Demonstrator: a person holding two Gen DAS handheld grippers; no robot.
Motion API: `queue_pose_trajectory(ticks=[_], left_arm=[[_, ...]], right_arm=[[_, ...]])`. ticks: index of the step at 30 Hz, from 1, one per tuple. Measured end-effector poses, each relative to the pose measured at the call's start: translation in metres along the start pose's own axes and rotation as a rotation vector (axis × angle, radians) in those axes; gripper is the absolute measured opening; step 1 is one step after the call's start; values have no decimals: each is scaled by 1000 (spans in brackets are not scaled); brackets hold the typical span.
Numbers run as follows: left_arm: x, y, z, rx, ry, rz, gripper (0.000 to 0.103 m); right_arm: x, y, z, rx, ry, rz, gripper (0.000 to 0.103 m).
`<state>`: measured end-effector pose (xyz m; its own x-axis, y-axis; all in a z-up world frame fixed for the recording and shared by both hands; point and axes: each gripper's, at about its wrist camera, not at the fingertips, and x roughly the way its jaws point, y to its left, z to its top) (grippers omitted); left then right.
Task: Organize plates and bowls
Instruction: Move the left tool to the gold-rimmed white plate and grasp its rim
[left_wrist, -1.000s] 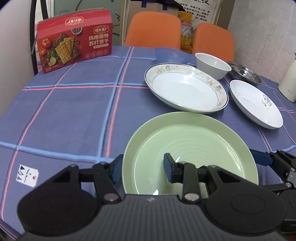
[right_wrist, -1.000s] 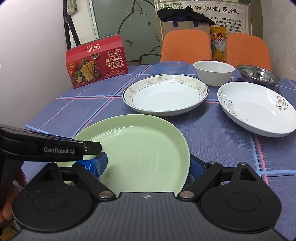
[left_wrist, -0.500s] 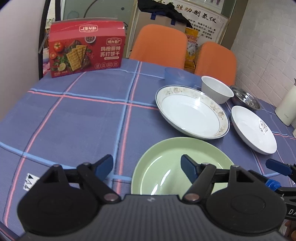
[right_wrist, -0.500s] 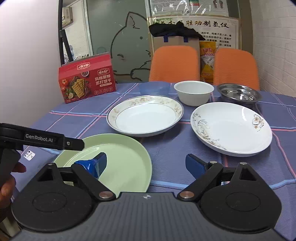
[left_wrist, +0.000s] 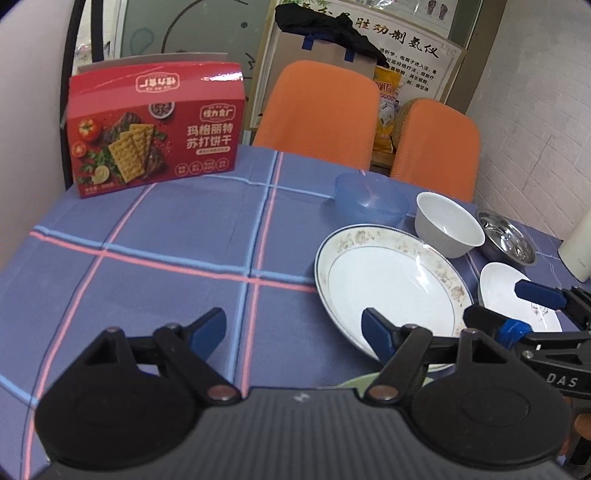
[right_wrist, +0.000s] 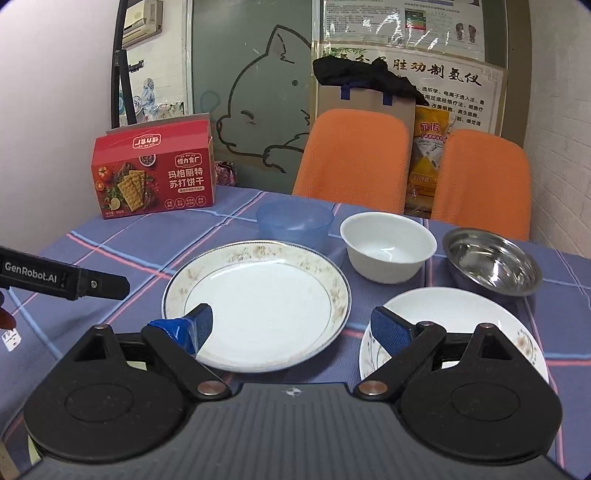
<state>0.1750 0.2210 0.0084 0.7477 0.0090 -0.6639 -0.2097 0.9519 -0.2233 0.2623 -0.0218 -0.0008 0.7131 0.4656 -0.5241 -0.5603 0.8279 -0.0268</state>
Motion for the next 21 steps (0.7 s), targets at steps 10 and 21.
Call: queue_pose_trajectory(ticks=[10,21], left_arm=[[64,-7,32,-34,107,-67,74],[81,-9,32,-9,123,-57,74]], right_arm=[[72,-16,10,-21,108,12,80],[86,-8,1,-7,159,20,82]])
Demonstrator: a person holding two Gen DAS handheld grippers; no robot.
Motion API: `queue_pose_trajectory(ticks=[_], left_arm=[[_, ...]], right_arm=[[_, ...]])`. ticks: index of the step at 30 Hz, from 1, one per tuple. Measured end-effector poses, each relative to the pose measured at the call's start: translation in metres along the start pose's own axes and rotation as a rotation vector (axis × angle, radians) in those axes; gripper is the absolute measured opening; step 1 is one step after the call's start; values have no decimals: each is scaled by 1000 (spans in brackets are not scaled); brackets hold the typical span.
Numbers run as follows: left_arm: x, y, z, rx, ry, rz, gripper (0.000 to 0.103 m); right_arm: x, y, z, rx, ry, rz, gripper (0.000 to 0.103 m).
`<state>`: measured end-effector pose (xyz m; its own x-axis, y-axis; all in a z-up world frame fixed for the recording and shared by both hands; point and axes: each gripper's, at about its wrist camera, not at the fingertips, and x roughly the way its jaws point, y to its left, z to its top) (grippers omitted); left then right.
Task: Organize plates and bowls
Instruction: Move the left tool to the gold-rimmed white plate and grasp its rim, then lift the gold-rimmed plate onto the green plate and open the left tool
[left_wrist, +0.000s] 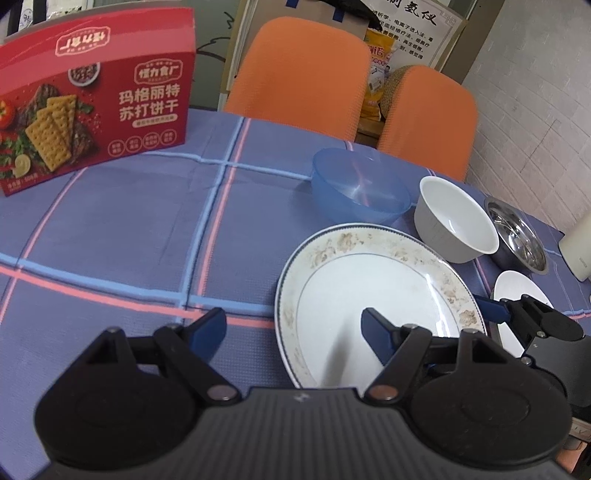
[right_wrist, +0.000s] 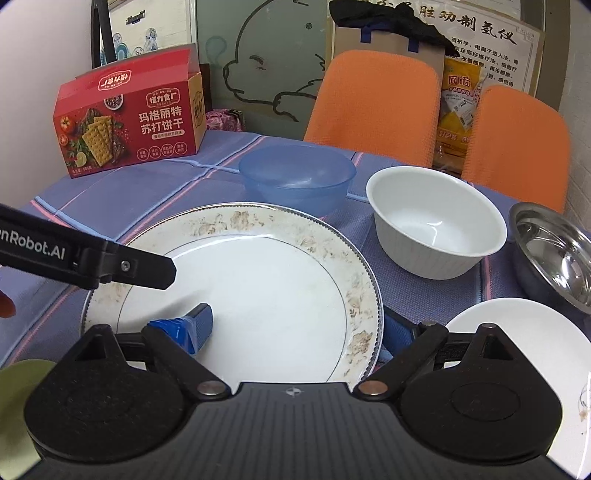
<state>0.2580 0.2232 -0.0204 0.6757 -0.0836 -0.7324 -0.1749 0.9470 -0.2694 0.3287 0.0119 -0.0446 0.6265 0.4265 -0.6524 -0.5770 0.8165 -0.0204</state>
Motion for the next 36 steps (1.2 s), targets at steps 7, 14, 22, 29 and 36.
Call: queue_pose_trajectory(ticks=[7,14,22,29,36], left_arm=[[1,5,-2,-9,7,16,74],[9,0,-5,7,16,28,74],[12,-10,-9,72,-12,92,43],[12,-18,-6,78,-1,135,31],[-2,-24,2,86,-48,138,26]], right_arm=[[-1,4,-1,-9,-13,29,80],[-4,4,-10,18,-11,62,81],[-3,7,-11,29,-29,49,84],[-8,-3,-11,99,-60,77,73],[-20,-1,-2,147,-105,75,73]])
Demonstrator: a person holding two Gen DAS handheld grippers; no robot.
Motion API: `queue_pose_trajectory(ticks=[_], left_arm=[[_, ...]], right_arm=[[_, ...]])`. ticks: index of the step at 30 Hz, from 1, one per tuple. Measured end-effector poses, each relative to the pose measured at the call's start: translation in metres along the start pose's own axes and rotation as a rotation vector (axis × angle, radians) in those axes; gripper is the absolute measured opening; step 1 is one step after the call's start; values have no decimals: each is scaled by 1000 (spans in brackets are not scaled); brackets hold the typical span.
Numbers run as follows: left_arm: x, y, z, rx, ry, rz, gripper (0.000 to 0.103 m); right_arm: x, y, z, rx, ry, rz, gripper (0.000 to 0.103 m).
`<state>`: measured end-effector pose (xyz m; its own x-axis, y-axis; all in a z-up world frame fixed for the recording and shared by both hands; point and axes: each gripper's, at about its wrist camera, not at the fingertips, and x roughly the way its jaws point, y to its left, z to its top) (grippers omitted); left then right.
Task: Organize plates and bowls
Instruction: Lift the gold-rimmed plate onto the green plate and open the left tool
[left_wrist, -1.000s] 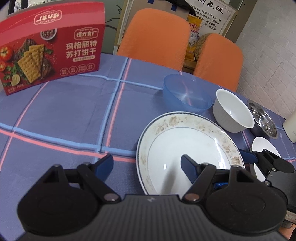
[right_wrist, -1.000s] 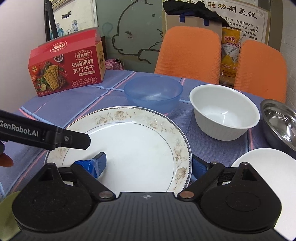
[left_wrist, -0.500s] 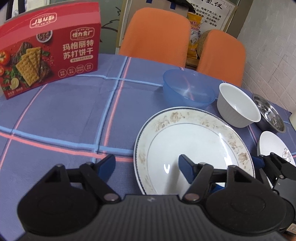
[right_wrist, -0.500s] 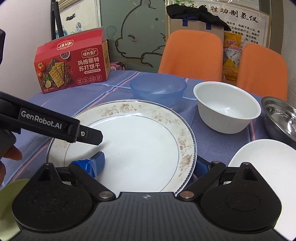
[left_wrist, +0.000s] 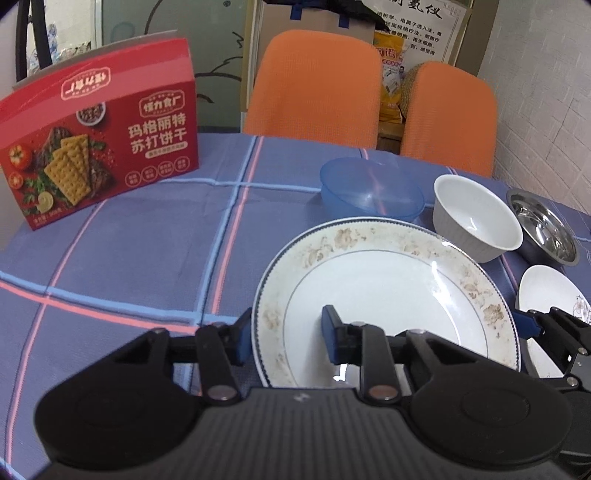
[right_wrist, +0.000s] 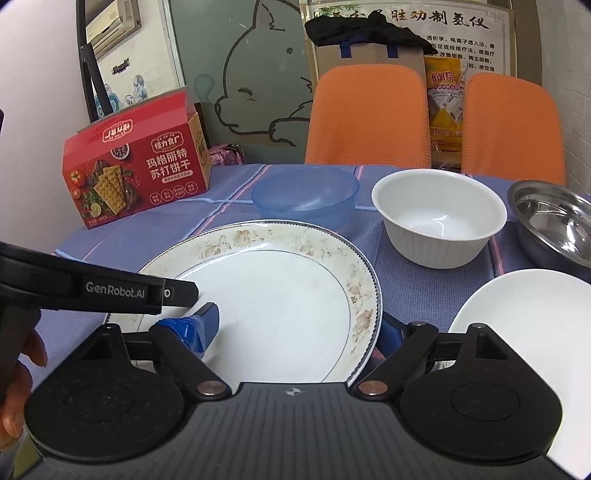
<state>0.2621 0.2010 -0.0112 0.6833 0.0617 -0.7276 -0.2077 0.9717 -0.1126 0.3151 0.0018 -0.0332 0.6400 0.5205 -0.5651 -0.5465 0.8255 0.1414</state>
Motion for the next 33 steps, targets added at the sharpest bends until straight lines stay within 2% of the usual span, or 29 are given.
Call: queue_pose_trajectory(ticks=[12,25,33], left_arm=[[-54,-1,-18,11,-67,-1,25],[-107,3,-93,-15,-27,-32,25],[-120,9,-125,-8,-18,-6,25]], right_arm=[[-45,19,-7,-3,-64,8,74],[-100,43,-59,41,-43,2,74],[-110,61,-89,30,-16,-1,75]])
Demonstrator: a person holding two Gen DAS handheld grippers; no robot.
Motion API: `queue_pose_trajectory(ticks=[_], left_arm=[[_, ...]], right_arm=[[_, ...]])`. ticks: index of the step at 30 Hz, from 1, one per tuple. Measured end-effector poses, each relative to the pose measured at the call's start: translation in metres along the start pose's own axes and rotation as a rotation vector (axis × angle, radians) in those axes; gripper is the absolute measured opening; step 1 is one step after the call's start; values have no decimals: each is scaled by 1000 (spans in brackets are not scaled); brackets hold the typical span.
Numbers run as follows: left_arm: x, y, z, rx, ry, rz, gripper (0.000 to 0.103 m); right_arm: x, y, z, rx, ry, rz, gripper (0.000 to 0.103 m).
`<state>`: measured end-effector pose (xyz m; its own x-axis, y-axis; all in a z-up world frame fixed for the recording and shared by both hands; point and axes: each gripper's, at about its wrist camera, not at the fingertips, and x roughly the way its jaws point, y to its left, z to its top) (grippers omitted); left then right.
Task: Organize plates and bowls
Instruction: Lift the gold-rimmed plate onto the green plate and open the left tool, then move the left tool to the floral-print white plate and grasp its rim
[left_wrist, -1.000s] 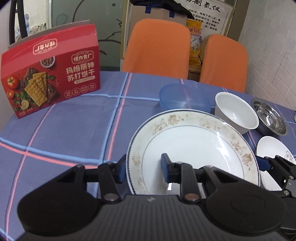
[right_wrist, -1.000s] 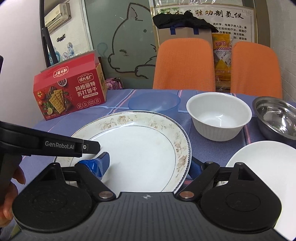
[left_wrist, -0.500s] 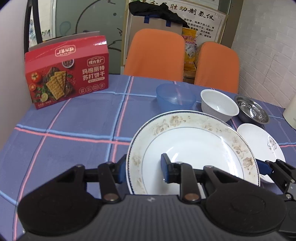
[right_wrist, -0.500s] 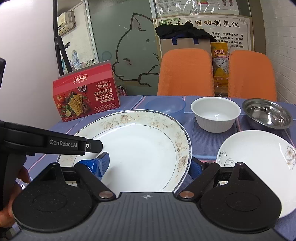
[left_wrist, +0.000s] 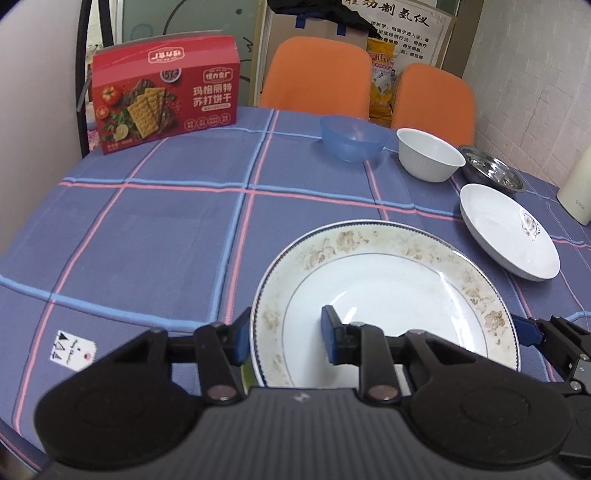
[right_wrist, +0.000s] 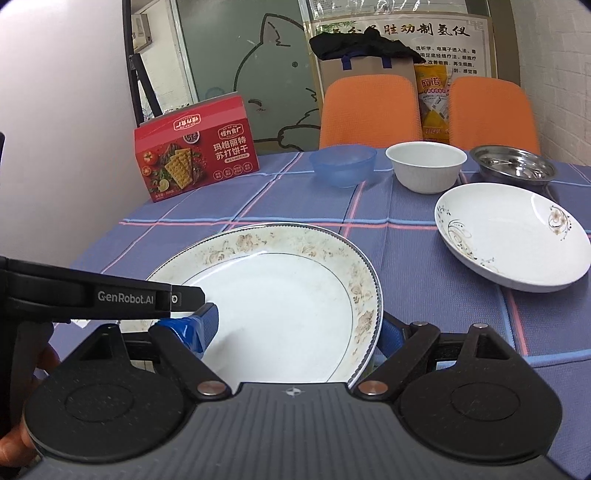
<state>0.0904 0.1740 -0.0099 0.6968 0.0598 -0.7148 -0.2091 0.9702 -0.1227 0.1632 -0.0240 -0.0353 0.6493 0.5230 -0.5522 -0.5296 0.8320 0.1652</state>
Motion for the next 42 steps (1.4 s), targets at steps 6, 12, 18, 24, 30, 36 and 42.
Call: queue_pose_trajectory(ticks=[6,12,18,24,30,36,42], left_arm=[[4,5,-1,-6,6,-28,25],[3,5,-3,6,-27,-32,30],[-15,5,4,19,-100,-9,53],[-15,-4,8,18,-92,-20,56],[-15,-29,12,56,-95,-43,70],[-15,-55,14,92,-96,-64,80],[-12,-75,18,118,-84,-76,80]], right_arm=[[1,-1,-4,-11,-14,-5,75],[3,0,-7,-39,-13,-21,76],[-1,-9,-8,-21,-53,-41,75],[-15,-23,-3,31,-93,-39,75],[-26,-39,-6,62,-105,-51,75],[-42,-67,-12,127,-135,-88,75],[-52,-98,-18,208,-148,-123,75]])
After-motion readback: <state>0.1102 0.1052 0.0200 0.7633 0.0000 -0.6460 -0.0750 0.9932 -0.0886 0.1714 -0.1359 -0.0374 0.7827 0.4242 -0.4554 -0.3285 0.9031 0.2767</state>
